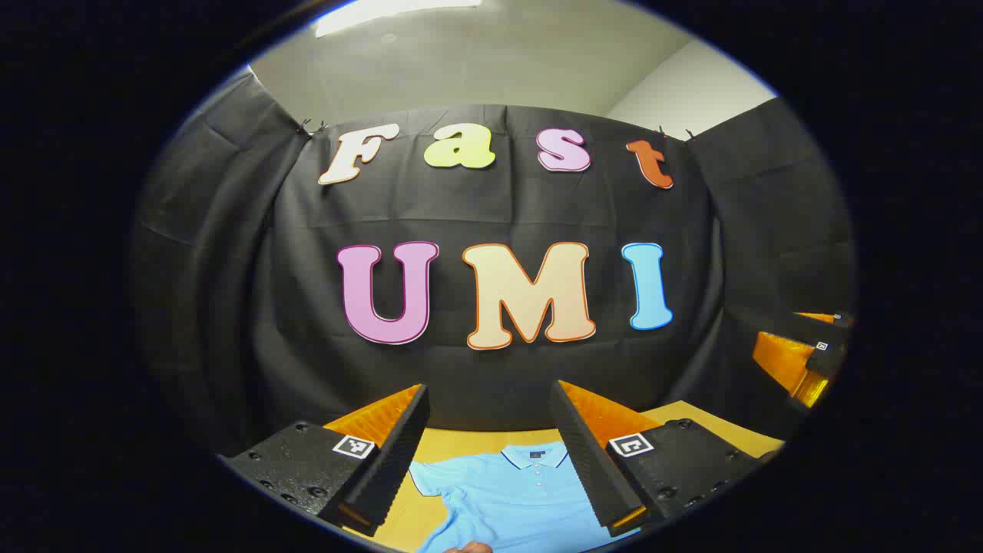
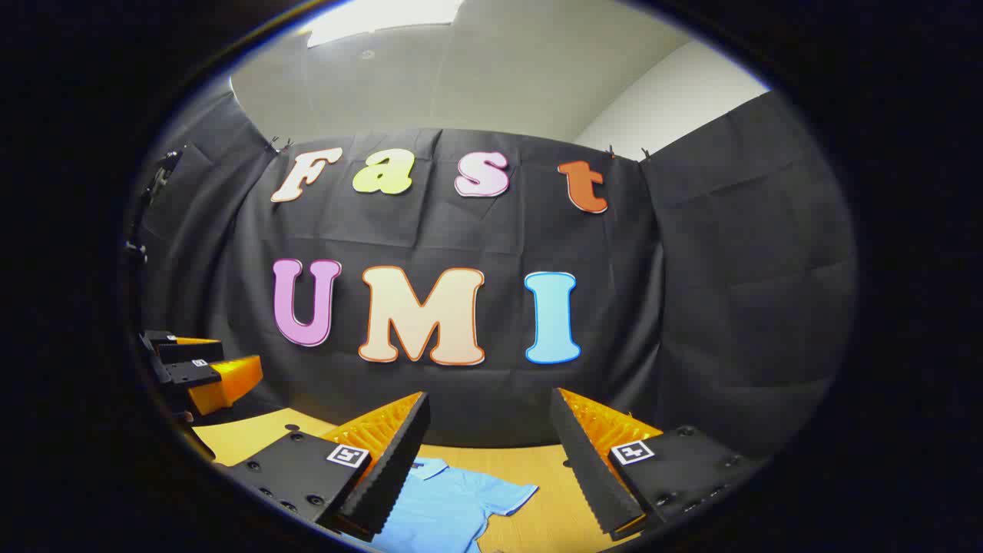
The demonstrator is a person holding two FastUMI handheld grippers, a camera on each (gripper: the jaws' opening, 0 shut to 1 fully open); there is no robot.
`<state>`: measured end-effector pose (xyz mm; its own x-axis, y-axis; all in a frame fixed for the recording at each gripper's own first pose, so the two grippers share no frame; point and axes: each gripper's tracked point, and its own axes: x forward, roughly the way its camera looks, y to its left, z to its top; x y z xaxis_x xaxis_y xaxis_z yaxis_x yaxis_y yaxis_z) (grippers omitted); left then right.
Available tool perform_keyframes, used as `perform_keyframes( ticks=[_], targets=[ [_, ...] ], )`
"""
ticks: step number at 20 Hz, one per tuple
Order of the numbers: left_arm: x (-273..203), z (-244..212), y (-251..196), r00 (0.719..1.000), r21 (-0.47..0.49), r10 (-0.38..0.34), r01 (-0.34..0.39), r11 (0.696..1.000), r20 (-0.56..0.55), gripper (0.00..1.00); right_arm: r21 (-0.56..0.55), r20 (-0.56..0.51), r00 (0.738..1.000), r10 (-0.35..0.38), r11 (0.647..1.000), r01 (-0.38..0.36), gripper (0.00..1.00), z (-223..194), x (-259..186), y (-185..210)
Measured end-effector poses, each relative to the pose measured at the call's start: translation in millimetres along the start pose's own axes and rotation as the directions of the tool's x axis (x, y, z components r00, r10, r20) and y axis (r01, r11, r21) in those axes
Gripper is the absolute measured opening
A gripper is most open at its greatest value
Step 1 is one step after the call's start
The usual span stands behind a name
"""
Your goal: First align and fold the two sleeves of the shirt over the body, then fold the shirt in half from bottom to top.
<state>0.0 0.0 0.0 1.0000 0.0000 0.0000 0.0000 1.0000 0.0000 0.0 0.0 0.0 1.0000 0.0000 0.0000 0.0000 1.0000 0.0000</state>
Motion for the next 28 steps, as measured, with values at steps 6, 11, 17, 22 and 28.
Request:
perform_keyframes(
  ticks=[6, 11, 17, 22, 28],
  targets=[
    [5.5, -10.8, 6.4, 0.999, -0.037, 0.001, -0.003, 0.999, -0.040, 0.94, 0.014, -0.012, 1.000, 0.006, 1.000, -0.006, 0.98, -0.4, 4.1, 10.9],
    [15.2, -17.7, 17.7, 0.999, -0.010, 0.003, -0.003, 1.000, -0.050, 0.94, 0.031, -0.009, 1.000, -0.006, 0.999, 0.007, 0.99, -1.6, 15.2, 17.3],
    [24.9, -20.6, 32.3, 0.999, 0.000, 0.014, -0.014, 1.000, -0.045, 0.94, 0.041, -0.027, 1.000, -0.010, 0.999, 0.012, 0.99, -12.7, 27.6, 26.3],
    [31.2, -24.3, 38.9, 0.999, -0.007, 0.014, -0.014, 1.000, -0.048, 0.94, 0.040, -0.057, 0.998, -0.024, 0.999, 0.027, 0.99, -26.9, 49.2, 23.7],
    [37.3, -20.5, 49.9, 0.999, 0.005, 0.017, -0.017, 1.000, -0.034, 0.94, 0.018, -0.123, 0.990, -0.065, 0.998, 0.068, 0.99, -62.0, 96.5, 2.0]
  ],
)
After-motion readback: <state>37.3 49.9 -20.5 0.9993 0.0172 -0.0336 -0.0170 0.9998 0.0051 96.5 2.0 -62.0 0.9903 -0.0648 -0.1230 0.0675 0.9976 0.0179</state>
